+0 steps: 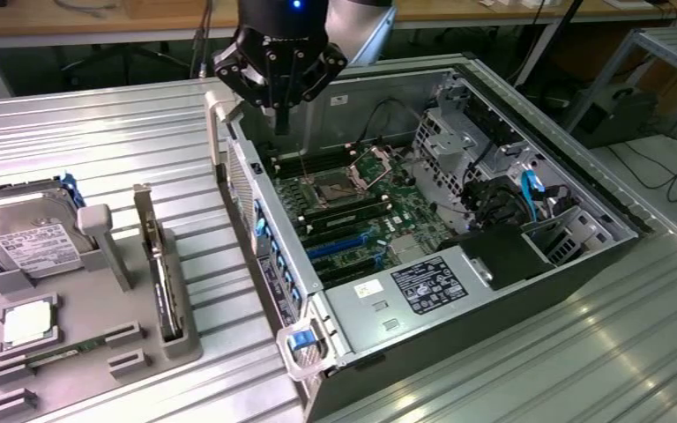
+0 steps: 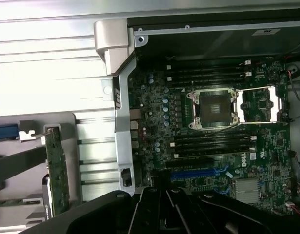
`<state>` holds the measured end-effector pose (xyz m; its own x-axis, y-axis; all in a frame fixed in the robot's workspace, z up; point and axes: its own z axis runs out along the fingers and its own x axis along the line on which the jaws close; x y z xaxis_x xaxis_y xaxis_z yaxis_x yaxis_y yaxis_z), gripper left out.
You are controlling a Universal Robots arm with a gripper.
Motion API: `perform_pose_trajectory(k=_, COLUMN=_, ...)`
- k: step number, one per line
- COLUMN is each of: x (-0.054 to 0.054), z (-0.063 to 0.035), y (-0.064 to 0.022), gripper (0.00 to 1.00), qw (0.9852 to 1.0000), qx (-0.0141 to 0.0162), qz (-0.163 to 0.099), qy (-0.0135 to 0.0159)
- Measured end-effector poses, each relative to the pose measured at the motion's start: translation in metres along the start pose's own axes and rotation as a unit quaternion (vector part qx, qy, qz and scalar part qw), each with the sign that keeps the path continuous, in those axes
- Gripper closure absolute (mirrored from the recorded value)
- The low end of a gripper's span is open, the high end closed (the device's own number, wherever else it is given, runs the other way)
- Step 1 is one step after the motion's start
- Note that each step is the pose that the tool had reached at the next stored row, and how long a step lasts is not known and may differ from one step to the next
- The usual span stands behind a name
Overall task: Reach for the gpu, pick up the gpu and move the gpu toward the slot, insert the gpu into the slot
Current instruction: 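Reach for the gpu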
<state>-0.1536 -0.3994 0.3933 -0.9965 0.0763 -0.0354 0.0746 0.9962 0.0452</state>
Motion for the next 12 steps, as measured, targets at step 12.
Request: perform_pose_trajectory(k=12, x=0.024, z=-0.0011, y=-0.0057, gripper=0.89, qw=1.0, qx=0.0, qz=-0.002, qy=0.0017)
